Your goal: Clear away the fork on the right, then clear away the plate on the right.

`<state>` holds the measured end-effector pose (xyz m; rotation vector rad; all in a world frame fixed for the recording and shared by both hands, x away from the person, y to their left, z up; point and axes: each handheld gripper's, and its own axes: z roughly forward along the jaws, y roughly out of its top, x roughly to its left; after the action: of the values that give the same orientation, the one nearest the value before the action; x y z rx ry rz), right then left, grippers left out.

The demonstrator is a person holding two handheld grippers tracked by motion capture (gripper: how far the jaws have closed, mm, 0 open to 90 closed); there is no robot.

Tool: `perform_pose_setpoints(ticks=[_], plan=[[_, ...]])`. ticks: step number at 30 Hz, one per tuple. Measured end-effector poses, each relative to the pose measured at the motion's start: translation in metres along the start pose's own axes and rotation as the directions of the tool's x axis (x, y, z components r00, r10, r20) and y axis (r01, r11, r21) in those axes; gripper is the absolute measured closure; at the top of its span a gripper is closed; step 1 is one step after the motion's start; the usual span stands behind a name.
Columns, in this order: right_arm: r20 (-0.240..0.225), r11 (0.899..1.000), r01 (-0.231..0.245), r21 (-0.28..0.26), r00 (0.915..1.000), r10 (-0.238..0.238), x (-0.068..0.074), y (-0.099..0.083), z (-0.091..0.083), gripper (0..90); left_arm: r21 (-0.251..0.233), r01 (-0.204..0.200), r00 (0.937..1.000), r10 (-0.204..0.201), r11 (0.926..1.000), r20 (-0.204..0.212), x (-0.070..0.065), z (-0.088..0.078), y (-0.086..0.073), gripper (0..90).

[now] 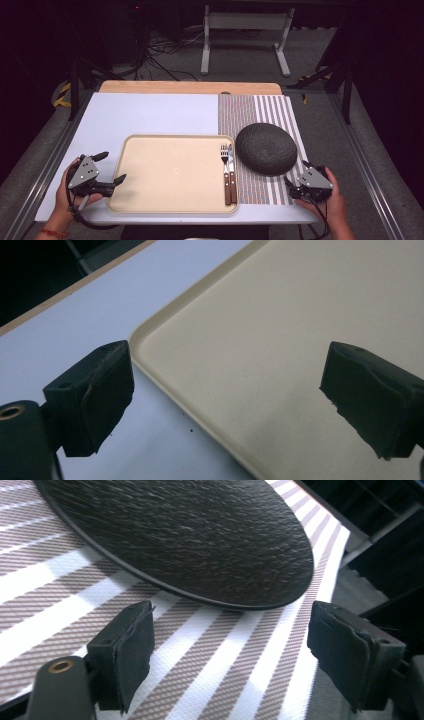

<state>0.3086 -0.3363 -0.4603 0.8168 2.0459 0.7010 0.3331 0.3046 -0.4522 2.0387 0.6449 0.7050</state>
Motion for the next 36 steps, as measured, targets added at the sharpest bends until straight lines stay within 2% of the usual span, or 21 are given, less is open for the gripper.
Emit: perform_pose_setpoints(ticks=[5, 9, 10, 11, 12, 13, 15, 16, 17, 18, 20, 22, 23, 27, 29, 30, 31, 32, 33, 34, 36], plan=[[0.029, 0.998, 0.063, 0.003, 0.9976, -0.063, 0.003, 0.006, 0.006, 21.8, 0.002, -0.009, 1.0, 0.009, 1.0, 0.0, 0.001, 0.0, 0.0, 7.9], [0.032, 0.996, 0.087, -0.002, 0.9957, -0.087, 0.007, 0.01, 0.009, 24.8, 0.002, -0.004, 1.0, 0.004, 1.0, 0.0, 0.001, 0.001, 0.0, 7.9], [0.036, 0.994, 0.109, 0.003, 0.9934, -0.109, 0.008, 0.011, 0.009, 24.8, 0.002, -0.007, 1.0, 0.007, 1.0, 0.001, 0.0, 0.001, 0.0, 7.9], [0.038, 0.989, 0.148, 0.012, 0.9882, -0.148, 0.009, 0.015, 0.01, 25.2, 0.007, -0.007, 1.0, 0.007, 0.9999, 0.006, 0.0, 0.002, 0.0, 7.9], [0.038, 0.989, 0.148, 0.012, 0.9882, -0.148, 0.009, 0.015, 0.01, 25.2, 0.007, -0.007, 1.0, 0.007, 0.9999, 0.006, 0.0, 0.002, 0.0, 7.9], [0.053, 0.982, 0.19, 0.018, 0.9802, -0.191, 0.012, 0.017, 0.012, 26.2, 0.006, -0.006, 1.0, 0.006, 1.0, 0.007, 0.0, 0.003, 0.001, 7.9], [0.052, 0.979, 0.201, 0.02, 0.9779, -0.202, 0.013, 0.019, 0.012, 28.0, 0.007, -0.008, 0.9999, 0.008, 0.9999, 0.009, -0.001, 0.003, 0.001, 7.9], [0.06, 0.972, 0.234, 0.026, 0.97, -0.235, 0.016, 0.022, 0.014, 30.6, 0.008, -0.008, 0.9999, 0.008, 0.9999, 0.009, -0.001, 0.004, 0.001, 7.9], [0.06, 0.972, 0.234, 0.026, 0.97, -0.235, 0.016, 0.022, 0.014, 30.6, 0.011, -0.015, 0.9999, 0.015, 0.9998, 0.007, -0.001, 0.004, 0.001, 7.9], [0.062, 0.968, 0.249, 0.031, 0.9661, -0.25, 0.017, 0.023, 0.015, 31.9, 0.012, -0.013, 0.9999, 0.013, 0.9998, 0.003, -0.002, 0.003, 0.001, 7.9], [0.063, 0.961, 0.275, 0.028, 0.959, -0.276, 0.02, 0.025, 0.017, 39.6, 0.012, -0.012, 0.9999, 0.012, 0.9999, 0.001, -0.003, 0.002, 0.002, 7.9], [0.065, 0.95, 0.313, 0.022, 0.9473, -0.314, 0.023, 0.025, 0.02, 47.0, 0.008, -0.015, 0.9999, 0.015, 0.9999, -0.001, -0.004, 0.002, 0.002, 7.9], [0.066, 0.947, 0.32, 0.021, 0.945, -0.321, 0.024, 0.025, 0.021, 49.9, 0.007, -0.015, 0.9999, 0.015, 0.9999, -0.001, -0.004, 0.001, 0.003, 7.9], [0.079, 0.906, 0.422, 0.034, 0.9027, -0.423, 0.032, 0.029, 0.028, 64.2, 0.015, -0.007, 1.0, 0.007, 0.9999, -0.005, -0.002, 0.003, 0.002, 7.9], [0.086, 0.887, 0.461, 0.034, 0.8824, -0.463, 0.035, 0.031, 0.033, 68.5, 0.015, -0.011, 0.9999, 0.011, 0.9998, -0.008, -0.002, 0.003, 0.002, 7.9], [0.081, 0.883, 0.468, 0.034, 0.8794, -0.469, 0.036, 0.031, 0.034, 69.1, 0.015, -0.016, 0.9998, 0.016, 0.9998, -0.013, -0.002, 0.002, 0.002, 7.9], [0.086, 0.874, 0.484, 0.041, 0.8698, -0.486, 0.038, 0.034, 0.036, 70.7, 0.013, -0.003, 1.0, 0.003, 0.9999, -0.004, -0.004, 0.002, 0.001, 8.0], [0.086, 0.874, 0.484, 0.041, 0.8698, -0.486, 0.038, 0.034, 0.036, 70.7, 0.013, -0.003, 1.0, 0.003, 0.9999, -0.004, -0.004, 0.002, 0.001, 8.0], [0.092, 0.869, 0.493, 0.038, 0.8642, -0.495, 0.04, 0.034, 0.037, 71.6, 0.017, -0.016, 0.9998, 0.016, 0.9997, -0.012, -0.004, 0.001, 0.001, 8.0], [0.095, 0.85, 0.525, 0.044, 0.8447, -0.527, 0.042, 0.035, 0.039, 73.1, 0.018, -0.023, 0.9997, 0.023, 0.9996, -0.01, -0.004, 0.001, 0.002, 8.0], [0.108, 0.821, 0.57, 0.046, 0.8139, -0.571, 0.046, 0.037, 0.04, 75.8, 0.014, -0.026, 0.9995, 0.026, 0.9996, -0.02, -0.004, 0.001, 0.003, 8.0]])
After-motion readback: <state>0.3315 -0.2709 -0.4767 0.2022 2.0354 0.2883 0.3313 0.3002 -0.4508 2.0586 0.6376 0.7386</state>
